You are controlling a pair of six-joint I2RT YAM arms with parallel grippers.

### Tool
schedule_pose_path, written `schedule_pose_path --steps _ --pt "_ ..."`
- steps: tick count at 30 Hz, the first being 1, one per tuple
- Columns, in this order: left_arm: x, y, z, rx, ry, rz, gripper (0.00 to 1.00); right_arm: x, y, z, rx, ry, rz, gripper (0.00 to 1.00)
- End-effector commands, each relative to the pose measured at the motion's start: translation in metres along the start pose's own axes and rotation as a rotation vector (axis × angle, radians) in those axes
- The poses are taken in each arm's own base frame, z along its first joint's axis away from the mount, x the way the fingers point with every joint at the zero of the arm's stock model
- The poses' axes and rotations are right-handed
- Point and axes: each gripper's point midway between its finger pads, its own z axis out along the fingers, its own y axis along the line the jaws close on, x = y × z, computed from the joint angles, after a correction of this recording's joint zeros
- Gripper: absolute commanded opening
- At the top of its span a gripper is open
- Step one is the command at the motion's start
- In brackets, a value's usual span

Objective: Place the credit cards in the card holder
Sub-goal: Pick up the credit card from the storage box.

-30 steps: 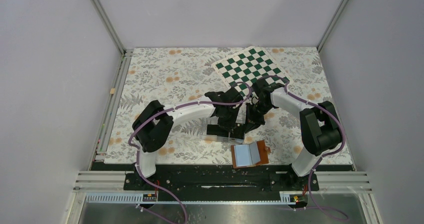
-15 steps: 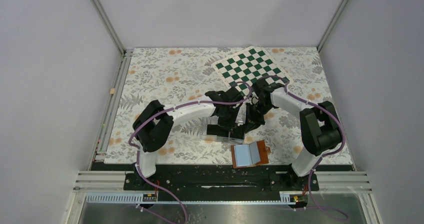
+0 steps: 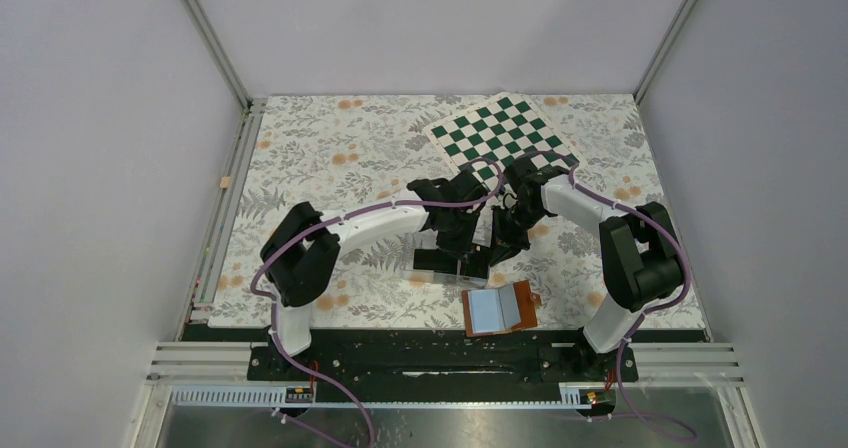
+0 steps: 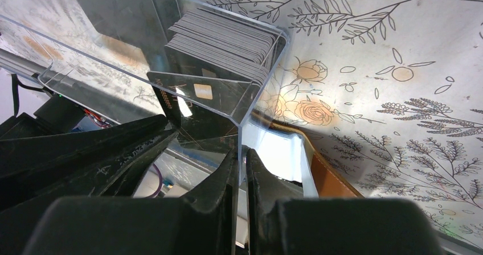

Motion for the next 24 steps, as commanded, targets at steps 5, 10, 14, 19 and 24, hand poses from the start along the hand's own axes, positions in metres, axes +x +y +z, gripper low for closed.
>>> schedule_pose_path --steps 5,10,14,19,24 --pt "-0.023 -0.044 -0.023 0.209 -0.095 -0.024 0.14 0.008 0.001 0.002 -0.006 0.045 -0.006 0.07" --pt "-0.026 -0.049 -0.027 0.27 -0.122 -0.053 0.16 0.008 0.001 0.002 -0.006 0.044 -0.007 0.07" --pt "-0.027 -0.049 -0.029 0.305 -0.133 -0.067 0.17 0.008 0.0 0.002 -0.005 0.045 -0.006 0.07" --pt "-0.028 -0.055 -0.031 0.374 -0.146 -0.088 0.17 0.007 0.001 0.002 -0.005 0.045 -0.005 0.07" --pt "-0.02 -0.046 -0.017 0.329 -0.099 -0.091 0.21 0.008 0.0 0.003 -0.004 0.047 -0.005 0.07"
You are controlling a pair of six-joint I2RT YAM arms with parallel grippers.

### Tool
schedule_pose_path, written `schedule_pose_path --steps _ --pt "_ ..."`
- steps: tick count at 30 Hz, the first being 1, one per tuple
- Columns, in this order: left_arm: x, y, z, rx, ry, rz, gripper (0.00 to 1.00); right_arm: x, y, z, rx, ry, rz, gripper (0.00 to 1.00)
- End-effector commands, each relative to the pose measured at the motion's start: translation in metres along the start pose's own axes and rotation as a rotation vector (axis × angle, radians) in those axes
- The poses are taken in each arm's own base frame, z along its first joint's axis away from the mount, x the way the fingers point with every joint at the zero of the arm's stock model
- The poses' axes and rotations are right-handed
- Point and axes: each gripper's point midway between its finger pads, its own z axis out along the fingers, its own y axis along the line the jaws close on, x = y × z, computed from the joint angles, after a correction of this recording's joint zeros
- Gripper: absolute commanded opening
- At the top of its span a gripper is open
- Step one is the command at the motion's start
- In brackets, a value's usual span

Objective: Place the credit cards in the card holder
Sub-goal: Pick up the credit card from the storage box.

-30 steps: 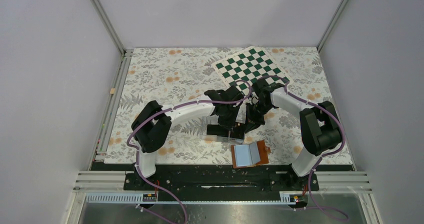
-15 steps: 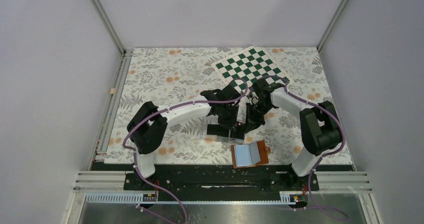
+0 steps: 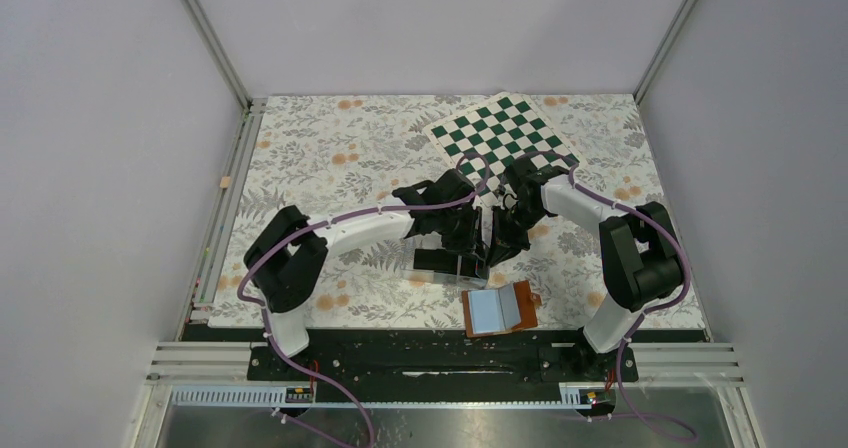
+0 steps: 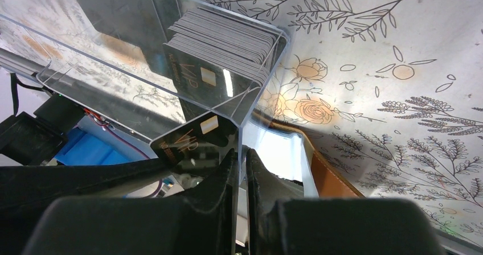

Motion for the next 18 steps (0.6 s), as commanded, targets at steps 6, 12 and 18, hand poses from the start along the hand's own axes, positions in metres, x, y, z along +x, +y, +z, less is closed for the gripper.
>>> schedule_pose_path --steps 6,12,18 --pt "0.002 0.004 0.007 -0.019 0.023 0.0 0.2 0.006 0.001 0.002 -0.007 0.038 -0.009 0.07" --pt "0.004 0.013 0.007 -0.064 0.032 0.005 0.01 0.002 0.003 -0.007 0.004 -0.01 -0.024 0.1" --pt "-0.021 -0.005 -0.025 -0.039 -0.095 0.036 0.0 -0.006 0.019 -0.046 -0.001 -0.162 -0.093 0.35"
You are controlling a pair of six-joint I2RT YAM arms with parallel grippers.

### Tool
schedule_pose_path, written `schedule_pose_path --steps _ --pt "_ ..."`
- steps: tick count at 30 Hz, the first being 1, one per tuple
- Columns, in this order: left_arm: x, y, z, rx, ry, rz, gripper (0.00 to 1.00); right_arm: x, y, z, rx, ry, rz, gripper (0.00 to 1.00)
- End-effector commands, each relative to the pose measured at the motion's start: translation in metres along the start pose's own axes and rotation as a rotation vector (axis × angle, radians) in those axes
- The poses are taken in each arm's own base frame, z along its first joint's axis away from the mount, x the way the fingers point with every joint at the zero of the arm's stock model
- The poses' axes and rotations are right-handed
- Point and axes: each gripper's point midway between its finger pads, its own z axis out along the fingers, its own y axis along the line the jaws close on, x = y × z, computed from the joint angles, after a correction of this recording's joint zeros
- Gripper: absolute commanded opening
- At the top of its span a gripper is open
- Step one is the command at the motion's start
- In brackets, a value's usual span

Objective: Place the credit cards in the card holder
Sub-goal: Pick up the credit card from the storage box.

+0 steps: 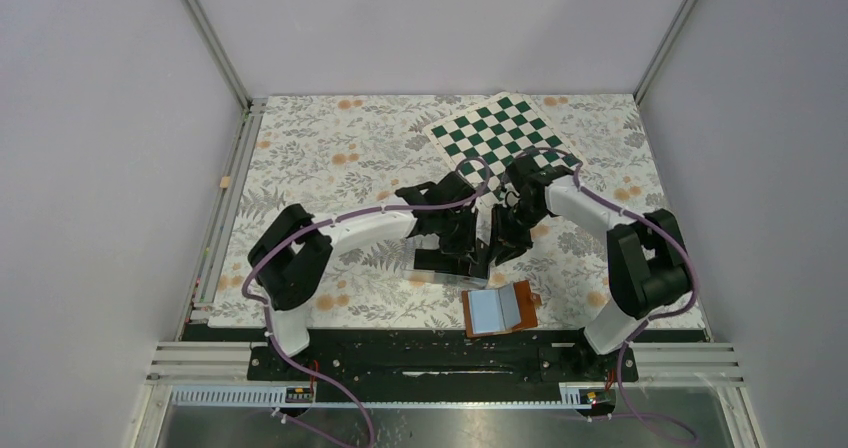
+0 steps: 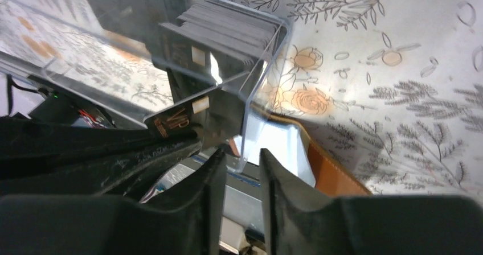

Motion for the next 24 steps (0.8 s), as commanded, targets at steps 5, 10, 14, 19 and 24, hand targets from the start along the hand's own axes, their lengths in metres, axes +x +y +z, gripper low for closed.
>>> schedule_pose_path --steps 5,10,14,19,24 --pt "-0.049 -0.032 -0.089 0.059 -0.29 0.059 0.0 -0.008 0.041 -0.091 -0.067 -0.303 -0.184 0.55" --pt "-0.049 -0.04 -0.131 0.227 -0.374 0.03 0.0 0.008 0.063 -0.117 -0.219 -0.361 -0.253 0.63" --pt "-0.031 -0.057 -0.155 0.473 -0.351 -0.006 0.0 0.028 0.088 -0.128 -0.423 -0.335 -0.295 0.62" --pt "-0.012 -0.083 -0.18 0.75 -0.329 0.01 0.0 0.049 0.118 -0.135 -0.682 -0.261 -0.333 0.58" --pt "-0.009 -0.093 -0.191 0.865 -0.342 0.0 0.0 0.052 0.122 -0.13 -0.762 -0.207 -0.317 0.48"
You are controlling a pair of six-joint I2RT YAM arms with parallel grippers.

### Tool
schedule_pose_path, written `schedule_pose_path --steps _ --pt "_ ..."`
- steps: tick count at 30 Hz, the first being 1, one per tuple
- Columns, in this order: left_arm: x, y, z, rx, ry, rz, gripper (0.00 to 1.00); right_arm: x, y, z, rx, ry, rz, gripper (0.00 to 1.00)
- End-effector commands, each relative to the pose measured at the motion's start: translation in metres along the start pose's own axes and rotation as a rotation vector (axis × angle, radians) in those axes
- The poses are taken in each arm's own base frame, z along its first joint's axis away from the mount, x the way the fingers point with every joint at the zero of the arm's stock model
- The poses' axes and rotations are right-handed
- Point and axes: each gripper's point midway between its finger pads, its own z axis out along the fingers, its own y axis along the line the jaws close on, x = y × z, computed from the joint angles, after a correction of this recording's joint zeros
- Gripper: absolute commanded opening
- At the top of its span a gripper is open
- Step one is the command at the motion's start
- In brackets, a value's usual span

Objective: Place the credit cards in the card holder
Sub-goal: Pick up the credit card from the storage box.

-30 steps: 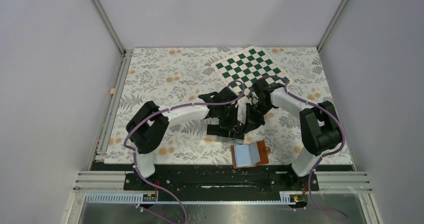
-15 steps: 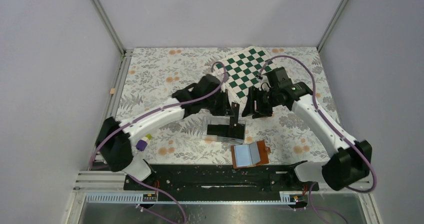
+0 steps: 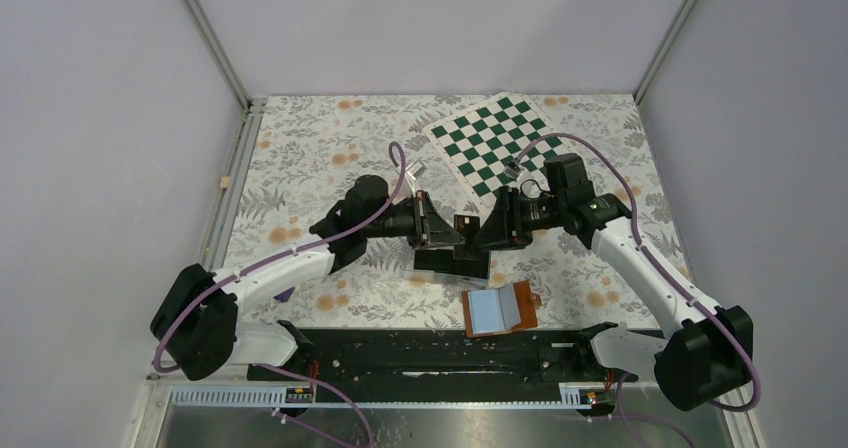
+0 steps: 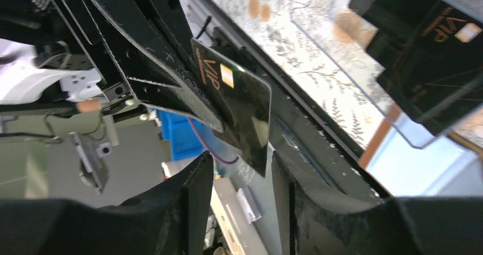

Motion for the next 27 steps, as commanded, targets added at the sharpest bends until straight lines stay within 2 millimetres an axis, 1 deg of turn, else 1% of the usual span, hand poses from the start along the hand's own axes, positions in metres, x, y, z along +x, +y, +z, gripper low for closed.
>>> schedule_pose_path --steps 1,9,10,12,14,18,20,23,27 --pt "-0.009 -0.069 -0.014 0.278 -0.027 0.078 0.0 -0.002 0.032 -0.002 -0.192 0.029 -0.027 0.45" --pt "-0.008 -0.063 -0.008 0.271 -0.003 0.063 0.0 -0.009 0.05 -0.003 -0.318 0.012 -0.025 0.24" --pt "-0.008 -0.063 -0.008 0.27 -0.003 0.062 0.0 -0.011 0.053 -0.003 -0.333 0.002 -0.034 0.23" --pt "-0.008 -0.062 -0.008 0.272 -0.004 0.062 0.0 -0.012 0.054 -0.003 -0.348 -0.008 -0.031 0.24" --pt "-0.007 -0.061 -0.009 0.271 -0.004 0.059 0.0 -0.013 0.053 -0.002 -0.349 -0.012 -0.025 0.27" --pt "-0.005 -0.059 -0.01 0.271 -0.004 0.06 0.0 -0.016 0.054 -0.004 -0.355 -0.027 -0.029 0.39" --pt "-0.004 -0.059 -0.011 0.271 -0.002 0.06 0.0 -0.017 0.055 -0.007 -0.362 -0.036 -0.041 0.42" --pt "-0.003 -0.058 -0.012 0.277 0.004 0.06 0.0 -0.019 0.059 -0.012 -0.382 -0.049 -0.052 0.43" --pt "-0.001 -0.057 -0.013 0.282 0.008 0.059 0.0 -0.023 0.064 -0.021 -0.432 -0.063 -0.053 0.41"
